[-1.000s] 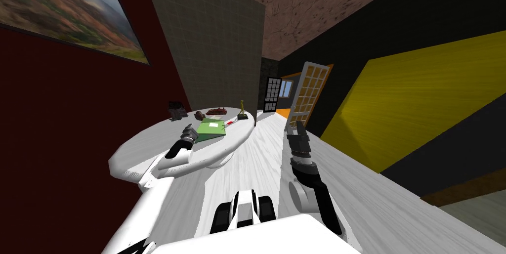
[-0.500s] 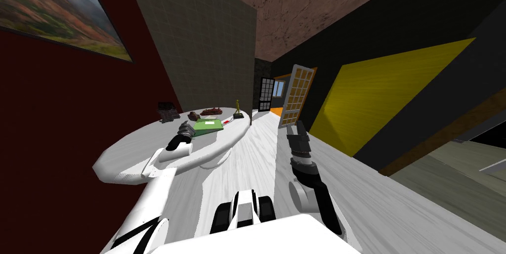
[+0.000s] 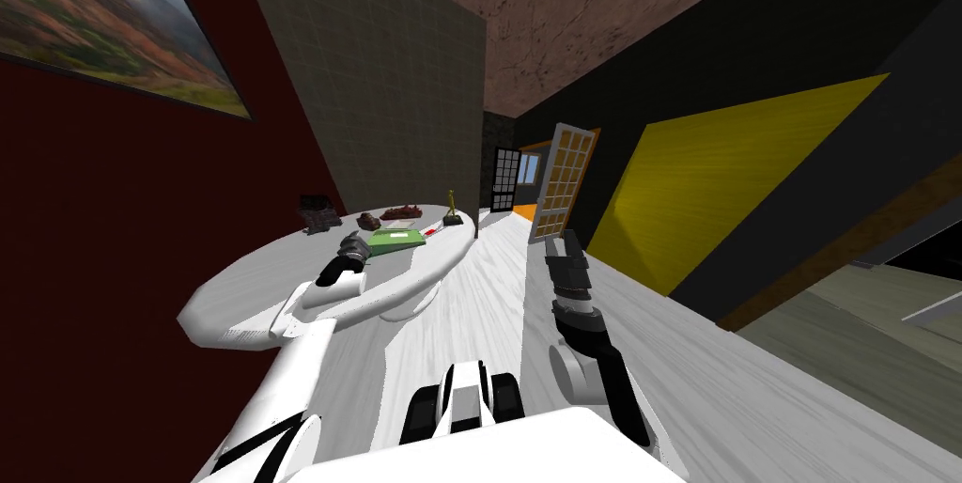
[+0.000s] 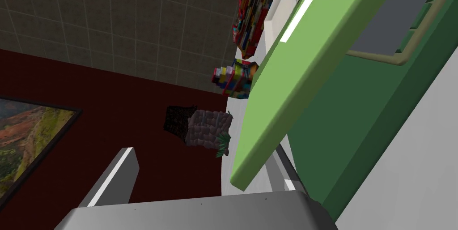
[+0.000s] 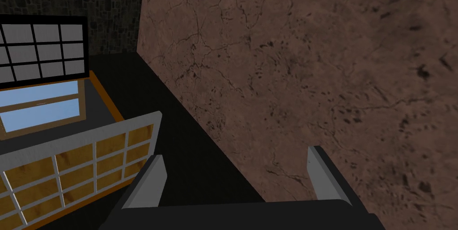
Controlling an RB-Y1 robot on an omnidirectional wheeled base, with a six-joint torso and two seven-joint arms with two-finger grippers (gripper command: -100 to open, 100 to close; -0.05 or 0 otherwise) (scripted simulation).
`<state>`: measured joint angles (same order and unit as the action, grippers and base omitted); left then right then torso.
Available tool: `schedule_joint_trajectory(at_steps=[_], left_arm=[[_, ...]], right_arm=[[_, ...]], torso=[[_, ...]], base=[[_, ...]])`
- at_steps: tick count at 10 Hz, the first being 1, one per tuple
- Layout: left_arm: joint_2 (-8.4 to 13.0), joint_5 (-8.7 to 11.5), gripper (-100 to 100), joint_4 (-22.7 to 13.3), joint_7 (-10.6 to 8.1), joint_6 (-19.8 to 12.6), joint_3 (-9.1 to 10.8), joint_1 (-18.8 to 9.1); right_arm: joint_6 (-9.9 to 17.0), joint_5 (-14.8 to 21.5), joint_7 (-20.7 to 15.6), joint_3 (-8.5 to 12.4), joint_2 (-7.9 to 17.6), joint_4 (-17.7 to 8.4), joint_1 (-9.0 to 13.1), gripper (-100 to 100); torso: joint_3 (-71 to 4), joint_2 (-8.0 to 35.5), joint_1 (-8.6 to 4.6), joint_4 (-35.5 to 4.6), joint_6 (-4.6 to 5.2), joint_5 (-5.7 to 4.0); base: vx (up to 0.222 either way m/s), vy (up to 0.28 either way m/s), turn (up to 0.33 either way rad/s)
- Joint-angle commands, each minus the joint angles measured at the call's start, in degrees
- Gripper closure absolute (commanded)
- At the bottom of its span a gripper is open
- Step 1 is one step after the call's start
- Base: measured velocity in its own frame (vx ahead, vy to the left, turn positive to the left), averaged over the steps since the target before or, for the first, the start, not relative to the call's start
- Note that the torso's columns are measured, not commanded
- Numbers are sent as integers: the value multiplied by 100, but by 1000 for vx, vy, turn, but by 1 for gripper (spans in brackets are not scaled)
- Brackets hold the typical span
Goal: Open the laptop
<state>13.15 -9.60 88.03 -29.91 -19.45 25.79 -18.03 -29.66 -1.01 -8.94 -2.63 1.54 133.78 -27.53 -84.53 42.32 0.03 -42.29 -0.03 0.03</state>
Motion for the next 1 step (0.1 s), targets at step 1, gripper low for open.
schedule_joint_trajectory(at_steps=[1], left_arm=[[0, 0, 0, 0, 0, 1, 0, 0]], right_arm=[[0, 0, 0, 0, 0, 0, 0, 0]], torso=[[-1, 1, 2, 0, 1, 0]], base=[[0, 0, 0]])
